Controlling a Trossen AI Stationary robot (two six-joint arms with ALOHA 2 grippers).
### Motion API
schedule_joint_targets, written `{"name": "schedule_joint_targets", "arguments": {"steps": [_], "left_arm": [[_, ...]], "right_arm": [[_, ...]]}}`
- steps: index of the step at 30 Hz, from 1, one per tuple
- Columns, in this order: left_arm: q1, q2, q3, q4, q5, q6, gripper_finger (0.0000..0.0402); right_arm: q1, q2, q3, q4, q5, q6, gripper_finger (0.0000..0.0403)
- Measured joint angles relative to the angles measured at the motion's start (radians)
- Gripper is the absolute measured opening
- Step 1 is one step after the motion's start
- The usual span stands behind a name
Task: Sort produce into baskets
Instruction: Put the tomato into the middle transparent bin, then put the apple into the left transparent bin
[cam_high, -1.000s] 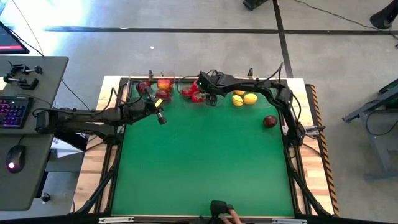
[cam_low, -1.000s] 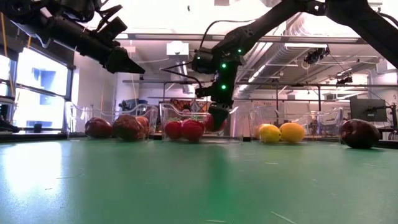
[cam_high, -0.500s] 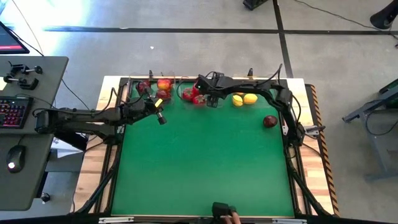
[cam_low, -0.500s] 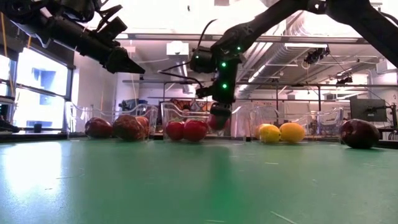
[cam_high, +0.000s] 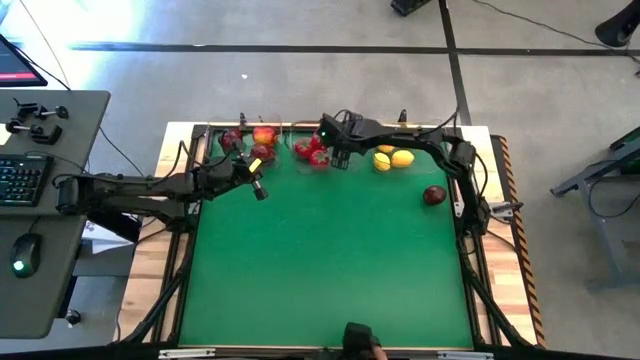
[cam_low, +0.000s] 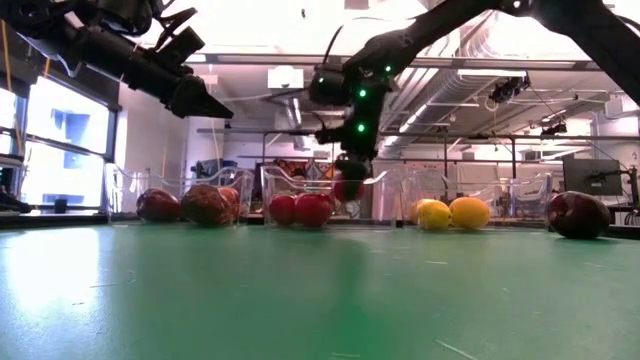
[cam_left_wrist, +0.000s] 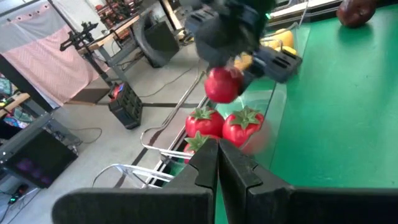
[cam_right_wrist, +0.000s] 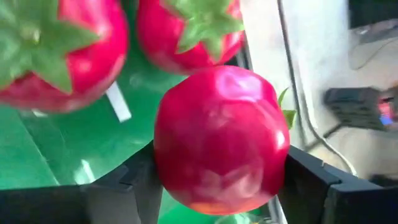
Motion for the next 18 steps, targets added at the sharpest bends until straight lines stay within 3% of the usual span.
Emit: {"name": "schedule_joint_targets", "arguments": {"steps": [6, 9, 13, 18], "left_arm": [[0.0, 0.0, 0.0, 0.001, 0.0, 0.0, 0.0], [0.0, 0.0, 0.0, 0.001, 0.0, 0.0, 0.0], [0.0, 0.0, 0.0, 0.001, 0.0, 0.0, 0.0], [0.0, 0.0, 0.0, 0.001, 0.0, -0.001, 0.0]], "right_arm": [[-0.058, -0.02, 0.002, -0.027, -0.177, 0.119, 0.0228], [-0.072, -0.02, 0.002, -0.042, -0.197, 0.169, 0.0229], [-0.066, -0.021, 0.002, -0.049, -0.12, 0.225, 0.0298], [-0.065, -0.022, 0.021, -0.06, -0.166, 0.261, 0.0367]]}}
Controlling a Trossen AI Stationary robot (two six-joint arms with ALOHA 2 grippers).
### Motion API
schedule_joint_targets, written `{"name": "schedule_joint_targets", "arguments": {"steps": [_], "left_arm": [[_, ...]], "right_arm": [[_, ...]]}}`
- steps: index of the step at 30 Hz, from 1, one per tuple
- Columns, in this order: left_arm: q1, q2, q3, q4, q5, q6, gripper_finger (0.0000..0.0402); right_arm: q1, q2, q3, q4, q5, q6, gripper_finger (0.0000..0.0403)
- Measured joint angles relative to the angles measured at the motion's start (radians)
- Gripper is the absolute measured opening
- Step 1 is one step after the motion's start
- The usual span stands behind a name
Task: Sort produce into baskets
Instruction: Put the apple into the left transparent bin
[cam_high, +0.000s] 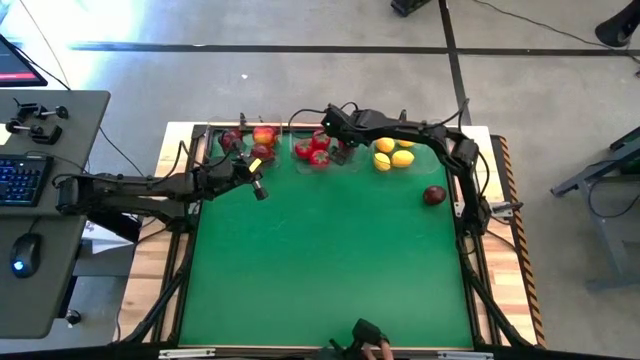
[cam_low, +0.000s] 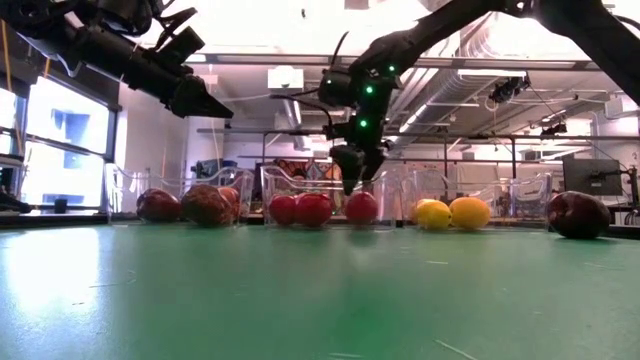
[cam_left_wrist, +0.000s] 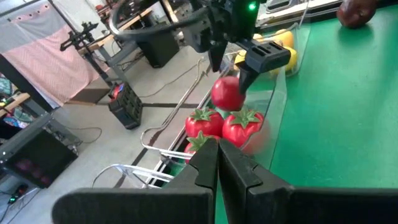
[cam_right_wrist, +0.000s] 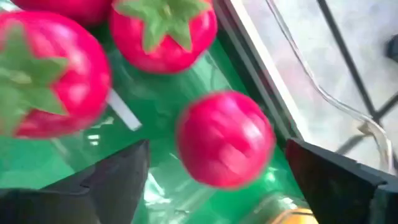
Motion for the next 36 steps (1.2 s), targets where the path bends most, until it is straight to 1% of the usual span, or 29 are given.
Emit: {"name": "schedule_joint_targets", "arguments": {"steps": [3, 6, 8, 11, 13, 15, 18, 20, 22, 25, 26, 27, 30, 32, 36], "left_arm": [[0.0, 0.0, 0.0, 0.0, 0.0, -0.003, 0.0], [0.0, 0.0, 0.0, 0.0, 0.0, -0.003, 0.0], [0.0, 0.0, 0.0, 0.0, 0.0, -0.001, 0.0], [0.0, 0.0, 0.0, 0.0, 0.0, 0.0, 0.0], [0.0, 0.0, 0.0, 0.0, 0.0, 0.0, 0.0], [0.0, 0.0, 0.0, 0.0, 0.0, 0.0, 0.0], [0.0, 0.0, 0.0, 0.0, 0.0, 0.0, 0.0], [0.0, 0.0, 0.0, 0.0, 0.0, 0.001, 0.0], [0.0, 0.0, 0.0, 0.0, 0.0, 0.001, 0.0], [0.0, 0.0, 0.0, 0.0, 0.0, 0.001, 0.0], [0.0, 0.0, 0.0, -0.001, 0.0, 0.001, 0.0], [-0.001, 0.0, 0.0, -0.001, 0.0, 0.001, 0.0], [-0.002, 0.0, 0.0, -0.001, 0.002, 0.001, 0.0], [-0.002, 0.0, 0.0, -0.001, 0.007, 0.001, 0.0], [-0.002, 0.0, 0.0, -0.001, 0.007, 0.001, 0.0]], "right_arm": [[0.0, 0.0, 0.022, -0.006, -0.028, 0.008, 0.0376], [0.0, -0.001, 0.033, -0.003, -0.089, 0.0, 0.0376], [-0.001, -0.001, 0.033, -0.002, -0.11, 0.0, 0.0372], [-0.001, -0.001, 0.033, -0.007, -0.109, 0.007, 0.0358], [0.005, -0.009, 0.033, -0.009, -0.082, -0.005, 0.0336], [0.017, -0.032, 0.033, -0.009, -0.04, -0.024, 0.0303], [0.035, -0.088, 0.032, 0.005, -0.035, -0.043, 0.0236], [0.046, -0.133, 0.007, 0.035, -0.036, -0.045, 0.0182], [0.054, -0.182, -0.045, 0.093, -0.037, -0.04, 0.0122], [0.059, -0.264, -0.185, 0.227, -0.04, -0.016, 0.0035], [0.062, -0.293, -0.245, 0.281, -0.04, -0.01, 0.0018], [0.066, -0.324, -0.303, 0.338, -0.039, 0.002, 0.0011], [0.091, -0.425, -0.457, 0.481, -0.036, 0.041, 0.0022], [0.116, -0.495, -0.549, 0.553, -0.011, 0.065, 0.0021], [0.19, -0.631, -0.709, 0.599, 0.083, 0.087, 0.0004]]}}
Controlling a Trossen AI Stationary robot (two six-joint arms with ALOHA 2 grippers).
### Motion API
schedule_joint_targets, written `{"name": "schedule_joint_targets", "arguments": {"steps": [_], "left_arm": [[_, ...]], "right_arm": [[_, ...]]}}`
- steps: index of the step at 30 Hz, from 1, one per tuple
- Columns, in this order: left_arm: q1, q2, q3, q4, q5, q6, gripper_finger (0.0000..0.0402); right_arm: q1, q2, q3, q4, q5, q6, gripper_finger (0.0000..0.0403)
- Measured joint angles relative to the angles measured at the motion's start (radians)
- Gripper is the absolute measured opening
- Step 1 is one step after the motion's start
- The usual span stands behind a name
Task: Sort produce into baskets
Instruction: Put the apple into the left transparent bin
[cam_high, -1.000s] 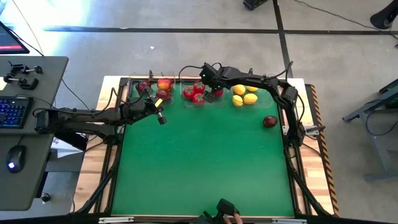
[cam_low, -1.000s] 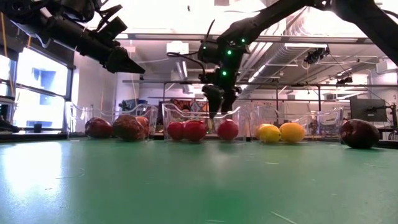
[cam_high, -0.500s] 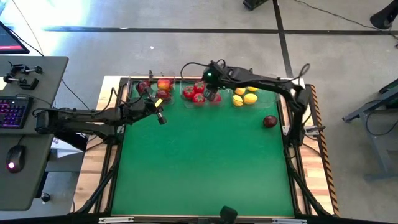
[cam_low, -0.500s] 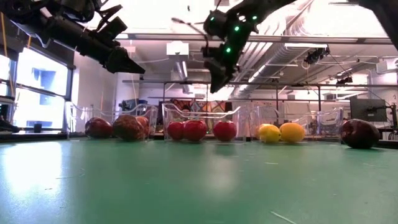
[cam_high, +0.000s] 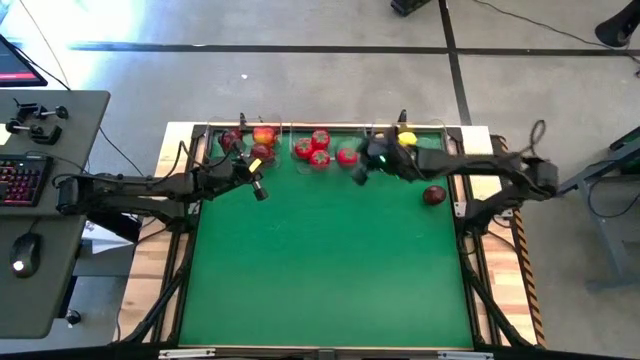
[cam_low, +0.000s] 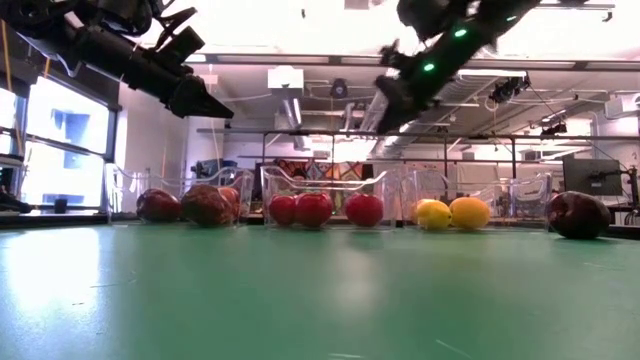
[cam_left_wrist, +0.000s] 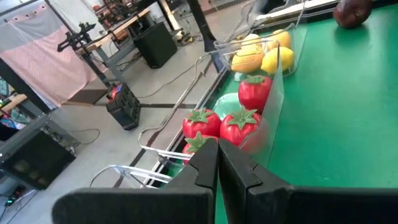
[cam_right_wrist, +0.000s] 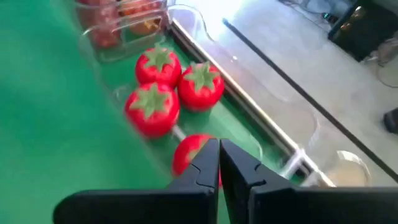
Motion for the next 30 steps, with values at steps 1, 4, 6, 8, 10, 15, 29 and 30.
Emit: {"name": "schedule_joint_targets", "arguments": {"steps": [1, 4, 6, 8, 10, 15, 29, 30], "left_arm": [[0.0, 0.0, 0.0, 0.0, 0.0, 0.0, 0.0], [0.0, 0.0, 0.0, 0.0, 0.0, 0.0, 0.0], [0.0, 0.0, 0.0, 0.0, 0.0, -0.001, 0.0], [0.0, 0.0, 0.0, 0.0, 0.004, -0.006, 0.0], [0.0, 0.0, 0.0, -0.004, 0.024, -0.009, 0.0], [0.0, 0.0, 0.0, -0.007, 0.095, -0.033, 0.0], [0.0, 0.0, 0.0, -0.008, 0.111, -0.035, 0.0], [0.0, 0.0, 0.0, -0.008, 0.111, -0.035, 0.0]], "right_arm": [[0.024, -0.034, -0.034, 0.0, 0.027, 0.018, 0.0002], [0.108, -0.134, -0.135, -0.02, 0.086, 0.083, 0.0005], [0.17, -0.194, -0.191, -0.062, 0.123, 0.139, 0.0003], [0.233, -0.252, -0.234, -0.122, 0.151, 0.203, 0.0001], [0.292, -0.302, -0.263, -0.179, 0.16, 0.272, 0.0002], [0.389, -0.38, -0.258, -0.398, 0.102, 0.496, 0.0001], [0.227, -0.385, -0.254, -0.993, 0.15, 0.985, 0.0], [0.207, -0.385, -0.268, -0.997, 0.139, 0.985, 0.0]]}}
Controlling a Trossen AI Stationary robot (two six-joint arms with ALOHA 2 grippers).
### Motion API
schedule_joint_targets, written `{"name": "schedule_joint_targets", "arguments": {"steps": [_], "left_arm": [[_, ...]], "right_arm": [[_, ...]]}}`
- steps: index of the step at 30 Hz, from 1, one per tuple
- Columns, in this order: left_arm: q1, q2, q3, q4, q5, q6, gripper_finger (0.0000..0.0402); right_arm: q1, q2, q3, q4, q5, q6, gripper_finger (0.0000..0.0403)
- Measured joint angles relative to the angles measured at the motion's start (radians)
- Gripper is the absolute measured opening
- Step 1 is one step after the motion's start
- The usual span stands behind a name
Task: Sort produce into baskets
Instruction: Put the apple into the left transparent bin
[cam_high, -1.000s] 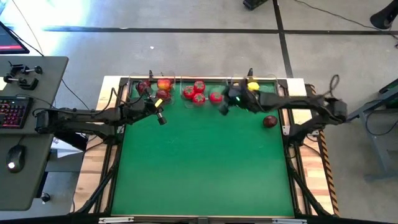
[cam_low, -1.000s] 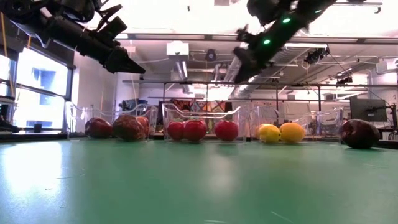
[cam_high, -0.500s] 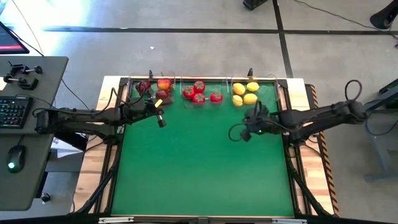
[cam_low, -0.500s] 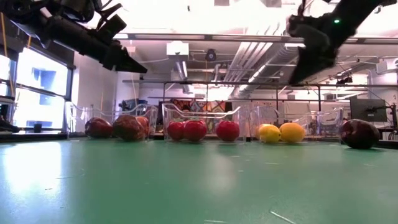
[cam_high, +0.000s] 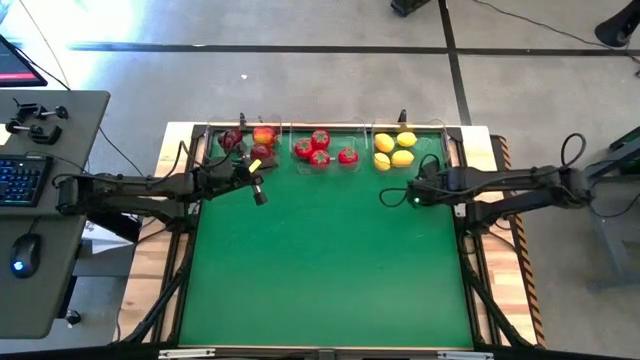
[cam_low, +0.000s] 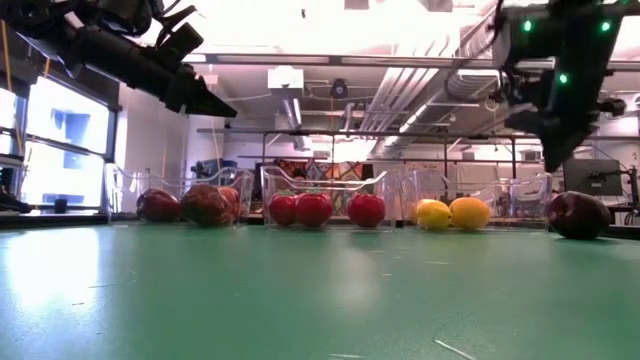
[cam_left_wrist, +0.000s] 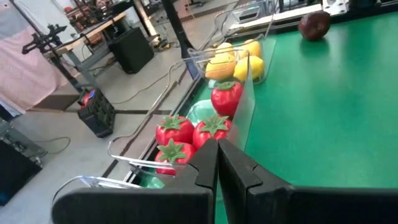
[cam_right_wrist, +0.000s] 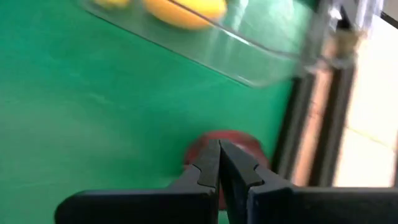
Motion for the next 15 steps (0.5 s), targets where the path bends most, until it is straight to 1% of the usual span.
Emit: {"name": "schedule_joint_targets", "arguments": {"steps": [3, 8, 11, 15], "left_arm": [[0.0, 0.0, 0.0, 0.0, 0.0, 0.0, 0.0], [0.0, 0.0, 0.0, 0.0, 0.0, -0.002, 0.0], [0.0, 0.0, 0.0, 0.001, 0.02, -0.02, 0.0], [0.001, 0.0, 0.0, 0.001, 0.068, -0.027, 0.0]], "right_arm": [[-0.056, 0.0, -0.03, -0.023, 0.004, 0.001, 0.0], [-0.149, 0.0, -0.062, -0.057, 0.056, 0.0, 0.0], [-0.209, 0.0, -0.081, -0.046, 0.037, -0.023, 0.0], [-0.259, 0.0, -0.111, -0.008, 0.002, -0.066, 0.0]]}}
